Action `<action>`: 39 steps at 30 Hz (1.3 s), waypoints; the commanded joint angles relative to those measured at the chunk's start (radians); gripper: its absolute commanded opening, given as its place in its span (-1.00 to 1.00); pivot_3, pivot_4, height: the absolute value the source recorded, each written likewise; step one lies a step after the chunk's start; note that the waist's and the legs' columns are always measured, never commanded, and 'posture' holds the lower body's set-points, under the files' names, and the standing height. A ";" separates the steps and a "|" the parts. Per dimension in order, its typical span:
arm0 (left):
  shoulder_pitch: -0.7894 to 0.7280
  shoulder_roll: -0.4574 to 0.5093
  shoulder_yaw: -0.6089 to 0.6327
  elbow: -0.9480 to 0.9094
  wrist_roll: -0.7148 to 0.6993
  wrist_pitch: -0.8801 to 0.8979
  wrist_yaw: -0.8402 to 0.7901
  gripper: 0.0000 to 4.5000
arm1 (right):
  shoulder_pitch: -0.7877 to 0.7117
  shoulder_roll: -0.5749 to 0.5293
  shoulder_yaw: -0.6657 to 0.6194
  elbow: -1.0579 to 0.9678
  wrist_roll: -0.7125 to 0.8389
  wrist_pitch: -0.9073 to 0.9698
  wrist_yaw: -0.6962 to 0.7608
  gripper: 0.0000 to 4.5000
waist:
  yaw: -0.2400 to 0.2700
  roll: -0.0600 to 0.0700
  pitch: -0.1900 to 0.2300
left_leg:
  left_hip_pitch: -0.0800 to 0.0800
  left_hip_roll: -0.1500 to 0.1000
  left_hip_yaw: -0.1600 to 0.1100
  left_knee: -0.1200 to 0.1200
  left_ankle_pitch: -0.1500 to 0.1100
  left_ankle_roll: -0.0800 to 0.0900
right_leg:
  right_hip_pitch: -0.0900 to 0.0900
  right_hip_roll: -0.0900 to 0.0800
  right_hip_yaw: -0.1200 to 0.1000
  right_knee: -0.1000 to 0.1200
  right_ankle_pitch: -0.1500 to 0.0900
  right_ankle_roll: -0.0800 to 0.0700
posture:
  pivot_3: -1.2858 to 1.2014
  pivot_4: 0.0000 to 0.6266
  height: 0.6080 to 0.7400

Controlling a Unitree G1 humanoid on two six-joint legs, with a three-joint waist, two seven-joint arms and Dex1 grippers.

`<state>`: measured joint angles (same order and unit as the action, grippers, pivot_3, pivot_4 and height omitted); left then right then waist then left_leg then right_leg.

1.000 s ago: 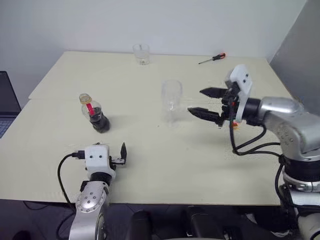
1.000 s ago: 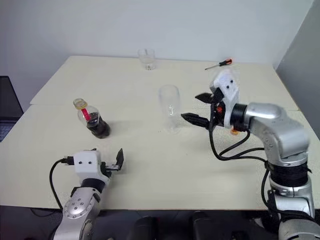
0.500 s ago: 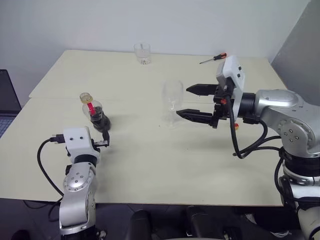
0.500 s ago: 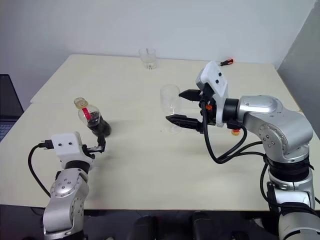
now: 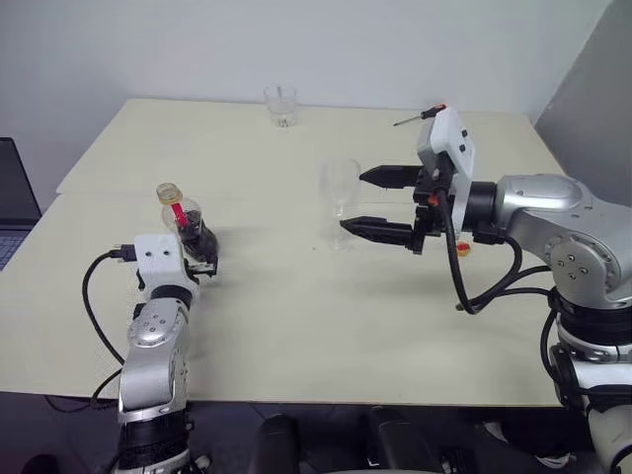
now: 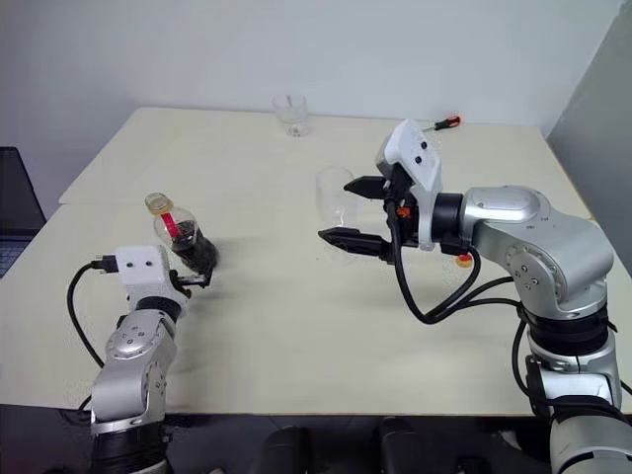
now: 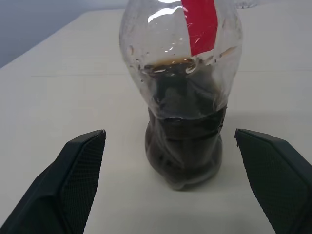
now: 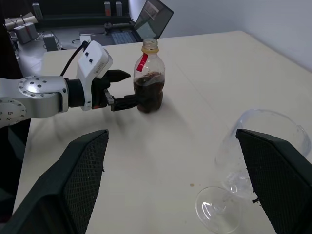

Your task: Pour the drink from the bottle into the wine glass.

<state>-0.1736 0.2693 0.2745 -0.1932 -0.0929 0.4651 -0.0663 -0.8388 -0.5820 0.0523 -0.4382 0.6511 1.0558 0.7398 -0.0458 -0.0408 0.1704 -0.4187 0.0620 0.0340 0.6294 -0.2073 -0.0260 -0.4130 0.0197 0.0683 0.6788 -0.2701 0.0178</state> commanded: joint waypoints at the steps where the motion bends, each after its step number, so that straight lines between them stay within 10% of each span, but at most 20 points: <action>1: -0.027 0.017 -0.016 0.016 -0.013 -0.036 -0.038 1.00 | -0.019 -0.009 -0.004 -0.036 0.011 -0.012 -0.004 0.99 | 0.000 0.000 0.000 | 0.000 0.000 0.000 0.000 0.000 0.000 | 0.000 0.000 0.000 0.000 0.000 0.000 | 0.03 -0.52 1.00; 19: -0.133 0.040 -0.046 0.137 0.036 -0.113 -0.025 1.00 | -0.014 -0.019 0.021 -0.042 -0.007 -0.026 -0.013 0.99 | 0.004 0.000 0.000 | -0.001 0.000 0.000 0.000 0.000 0.000 | 0.000 -0.003 -0.001 0.000 0.000 0.000 | 0.03 -0.52 1.00; 30: -0.168 0.080 -0.036 0.201 0.033 -0.156 -0.037 -0.32 | -0.015 -0.026 0.030 -0.037 -0.013 -0.034 -0.030 1.00 | 0.006 0.000 0.000 | -0.001 0.000 0.000 0.000 0.000 0.000 | 0.000 -0.003 -0.002 0.000 0.000 0.000 | 0.03 -0.52 1.00; 39: -0.242 0.100 -0.047 0.219 0.030 -0.186 -0.057 -0.59 | -0.006 -0.061 -0.006 -0.001 -0.023 -0.047 -0.032 1.00 | 0.012 -0.001 0.001 | -0.003 0.000 0.000 0.000 0.000 0.000 | -0.002 -0.003 -0.003 0.000 0.000 0.000 | 0.03 -0.52 1.00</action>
<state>-0.3715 0.3413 0.2285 0.0622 -0.0657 0.3229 -0.1129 -0.8378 -0.6278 0.0936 -0.4315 0.6360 1.0326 0.7146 -0.0340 -0.0415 0.1709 -0.4229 0.0617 0.0335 0.6295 -0.2072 -0.0260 -0.4154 0.0168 0.0651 0.6786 -0.2701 0.0179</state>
